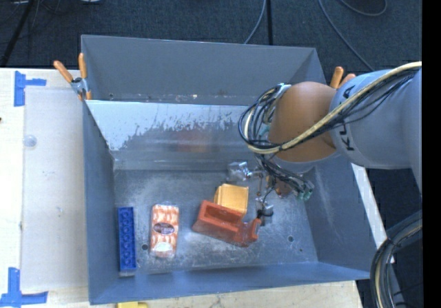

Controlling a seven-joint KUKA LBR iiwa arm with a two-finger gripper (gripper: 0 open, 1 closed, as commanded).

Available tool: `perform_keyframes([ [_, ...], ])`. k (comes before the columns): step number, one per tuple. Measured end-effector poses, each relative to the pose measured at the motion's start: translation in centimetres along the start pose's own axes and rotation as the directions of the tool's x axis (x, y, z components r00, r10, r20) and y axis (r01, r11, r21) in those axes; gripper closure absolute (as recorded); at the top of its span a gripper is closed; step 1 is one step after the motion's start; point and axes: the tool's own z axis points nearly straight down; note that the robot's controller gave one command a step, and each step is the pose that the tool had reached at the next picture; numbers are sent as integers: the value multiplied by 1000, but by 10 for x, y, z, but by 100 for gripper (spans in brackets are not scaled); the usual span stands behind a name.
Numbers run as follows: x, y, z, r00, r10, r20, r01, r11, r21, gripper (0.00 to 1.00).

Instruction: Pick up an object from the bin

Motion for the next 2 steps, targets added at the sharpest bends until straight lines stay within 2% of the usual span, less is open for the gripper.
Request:
perform_keyframes([
  [1, -23, 22, -14, 999, -35, -2, 35, 999, 1, 0],
  [2, -6, -26, 11, 997, -75, -1, 75, 997, -1, 100],
])
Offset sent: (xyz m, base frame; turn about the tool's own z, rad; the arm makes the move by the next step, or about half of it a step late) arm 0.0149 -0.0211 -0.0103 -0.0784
